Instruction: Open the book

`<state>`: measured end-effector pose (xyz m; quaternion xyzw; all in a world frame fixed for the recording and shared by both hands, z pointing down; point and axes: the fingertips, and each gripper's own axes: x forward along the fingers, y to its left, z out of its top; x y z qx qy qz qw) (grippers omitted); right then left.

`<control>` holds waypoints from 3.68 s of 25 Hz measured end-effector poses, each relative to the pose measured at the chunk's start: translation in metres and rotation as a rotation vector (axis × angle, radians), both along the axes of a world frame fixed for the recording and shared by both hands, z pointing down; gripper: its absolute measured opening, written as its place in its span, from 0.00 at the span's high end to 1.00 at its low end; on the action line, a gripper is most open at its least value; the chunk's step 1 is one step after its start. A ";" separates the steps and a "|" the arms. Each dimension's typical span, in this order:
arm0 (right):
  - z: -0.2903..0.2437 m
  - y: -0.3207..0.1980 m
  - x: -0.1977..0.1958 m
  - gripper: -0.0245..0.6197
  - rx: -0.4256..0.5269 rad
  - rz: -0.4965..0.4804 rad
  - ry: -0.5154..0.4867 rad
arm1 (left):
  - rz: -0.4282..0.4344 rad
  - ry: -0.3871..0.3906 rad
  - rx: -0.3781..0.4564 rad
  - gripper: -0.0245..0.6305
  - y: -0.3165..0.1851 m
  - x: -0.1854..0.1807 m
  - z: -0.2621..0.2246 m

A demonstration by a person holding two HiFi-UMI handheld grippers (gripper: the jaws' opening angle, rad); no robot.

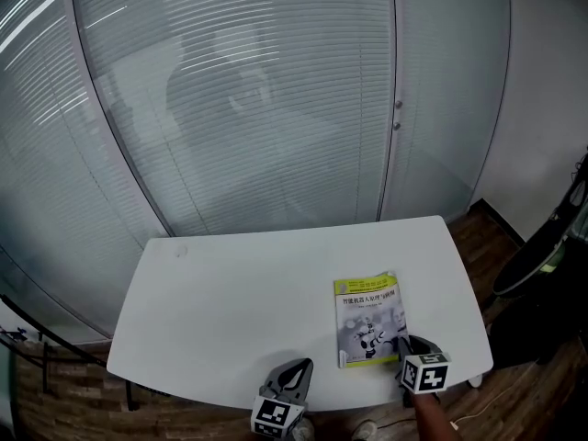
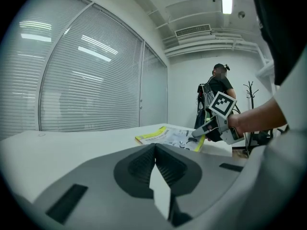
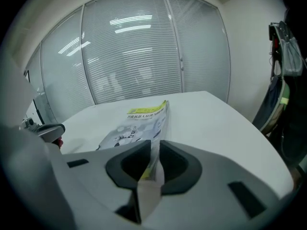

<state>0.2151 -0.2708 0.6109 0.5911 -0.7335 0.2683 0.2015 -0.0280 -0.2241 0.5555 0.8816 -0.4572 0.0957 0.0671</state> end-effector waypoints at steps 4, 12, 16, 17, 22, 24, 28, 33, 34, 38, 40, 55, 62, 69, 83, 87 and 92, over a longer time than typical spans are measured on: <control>0.000 -0.003 0.001 0.86 0.010 0.006 -0.003 | -0.003 0.005 0.008 0.95 -0.004 -0.004 0.000; -0.006 -0.004 -0.001 0.86 0.044 -0.013 0.074 | 0.010 0.012 0.000 0.95 -0.003 -0.003 0.005; -0.025 -0.006 -0.008 0.87 0.096 -0.039 0.158 | 0.007 0.015 -0.001 0.95 -0.004 -0.009 0.004; -0.030 -0.006 -0.011 0.87 0.110 -0.047 0.180 | 0.004 0.014 -0.001 0.95 -0.004 -0.011 0.005; -0.056 -0.007 -0.029 0.88 0.174 -0.087 0.280 | -0.013 0.013 -0.002 0.95 -0.005 -0.022 0.005; -0.067 -0.007 -0.036 0.88 0.199 -0.104 0.313 | -0.017 0.010 0.000 0.95 -0.006 -0.026 0.003; -0.083 -0.006 -0.055 0.88 0.243 -0.137 0.405 | -0.029 0.000 0.001 0.95 -0.008 -0.039 0.008; -0.105 0.001 -0.099 0.88 0.342 -0.226 0.568 | -0.047 -0.007 -0.012 0.95 -0.002 -0.057 0.017; -0.109 0.003 -0.110 0.88 0.366 -0.251 0.605 | -0.055 -0.008 -0.014 0.95 -0.002 -0.061 0.019; -0.123 0.007 -0.156 0.89 0.451 -0.343 0.715 | -0.086 0.007 -0.001 0.95 -0.005 -0.077 0.014; -0.127 0.011 -0.176 0.89 0.478 -0.380 0.726 | -0.106 0.010 -0.002 0.95 -0.003 -0.087 0.013; -0.074 0.043 -0.316 0.90 0.521 -0.748 0.779 | -0.259 0.029 -0.047 0.95 0.006 -0.164 0.017; -0.019 0.051 -0.351 0.90 0.490 -0.860 0.847 | -0.298 0.019 -0.078 0.95 0.011 -0.190 0.024; -0.001 0.062 -0.365 0.82 0.431 -0.942 0.828 | -0.306 0.024 -0.079 0.95 0.011 -0.193 0.022; -0.095 0.057 -0.317 0.76 0.531 -0.673 0.276 | -0.275 0.020 -0.025 0.95 0.004 -0.163 0.003; -0.109 0.039 -0.269 0.91 0.546 -0.527 0.220 | -0.247 0.024 0.018 0.95 0.001 -0.142 -0.005; -0.129 0.026 -0.205 0.95 0.587 -0.371 0.142 | -0.207 0.016 0.045 0.95 -0.002 -0.112 -0.016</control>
